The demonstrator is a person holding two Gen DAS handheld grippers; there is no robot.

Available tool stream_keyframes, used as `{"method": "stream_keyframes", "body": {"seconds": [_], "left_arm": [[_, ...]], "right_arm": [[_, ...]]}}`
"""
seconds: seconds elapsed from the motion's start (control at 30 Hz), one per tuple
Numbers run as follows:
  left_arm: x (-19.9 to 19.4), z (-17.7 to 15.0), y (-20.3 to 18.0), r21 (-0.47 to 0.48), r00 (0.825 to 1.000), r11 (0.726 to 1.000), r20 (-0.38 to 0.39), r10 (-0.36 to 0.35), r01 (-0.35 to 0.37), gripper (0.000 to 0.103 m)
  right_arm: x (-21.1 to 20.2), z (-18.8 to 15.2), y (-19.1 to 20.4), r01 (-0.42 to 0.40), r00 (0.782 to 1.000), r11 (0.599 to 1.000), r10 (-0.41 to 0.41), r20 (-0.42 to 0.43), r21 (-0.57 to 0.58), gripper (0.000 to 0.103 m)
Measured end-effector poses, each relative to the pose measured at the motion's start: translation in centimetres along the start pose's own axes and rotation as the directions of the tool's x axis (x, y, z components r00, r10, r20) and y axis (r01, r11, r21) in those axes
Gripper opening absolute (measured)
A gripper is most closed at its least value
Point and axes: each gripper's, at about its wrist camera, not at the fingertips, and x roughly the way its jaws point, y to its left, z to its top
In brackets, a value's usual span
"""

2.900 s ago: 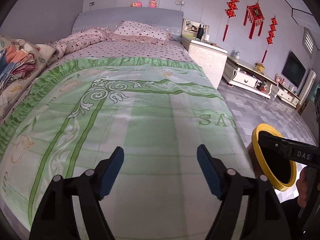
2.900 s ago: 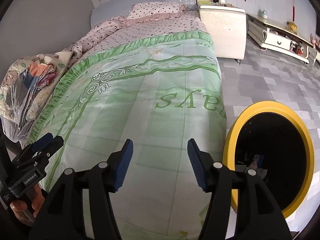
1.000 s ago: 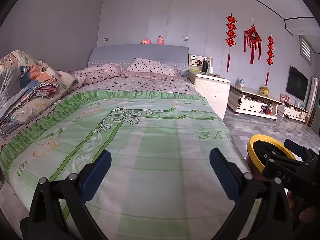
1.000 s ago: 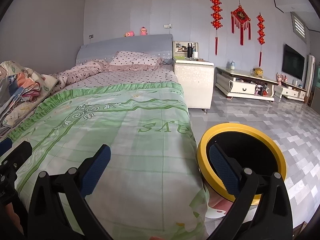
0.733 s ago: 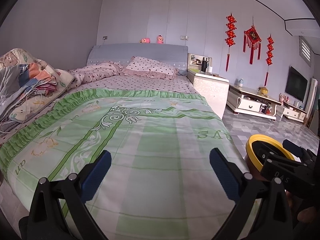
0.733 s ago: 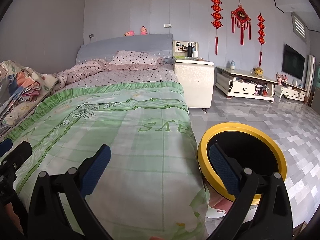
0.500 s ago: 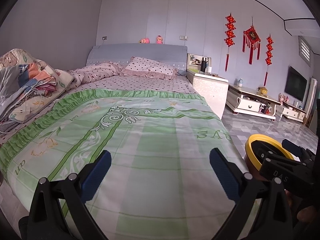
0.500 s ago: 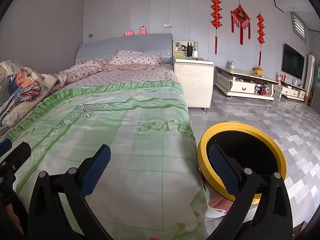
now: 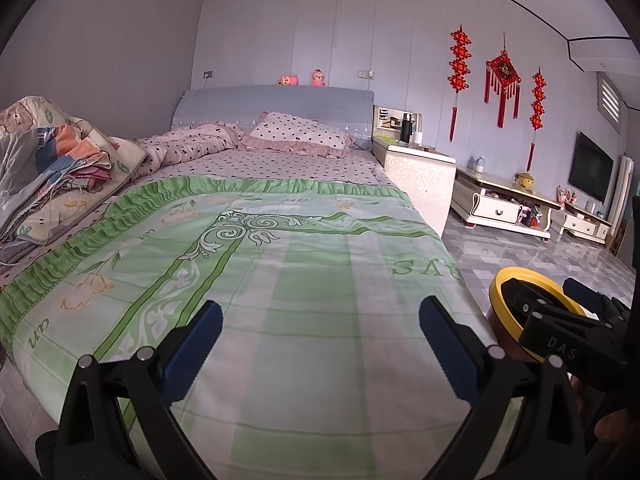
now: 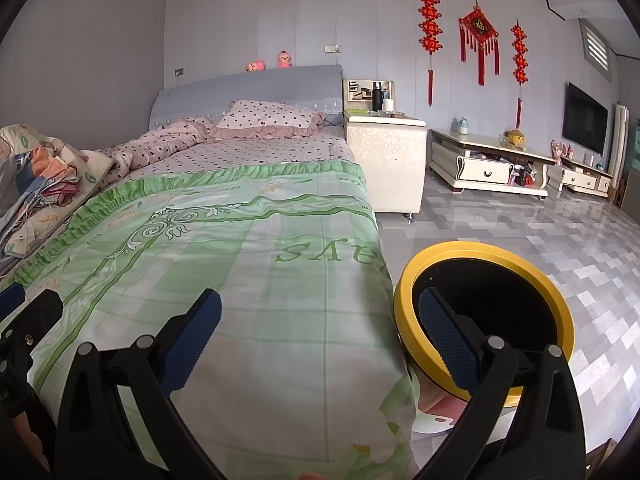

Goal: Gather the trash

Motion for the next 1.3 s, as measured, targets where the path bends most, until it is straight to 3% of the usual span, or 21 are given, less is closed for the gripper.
{"method": "stream_keyframes", "body": {"seconds": [1.3], "left_arm": [[0.1,-0.25,-0.08,-0.001,1.0,1.0,-0.008,-0.006,0.006,0.095]], "right_arm": [[0.13,-0.39,-0.06,0.001,1.0,1.0,0.0,-0.011,0.013,0.095]]}}
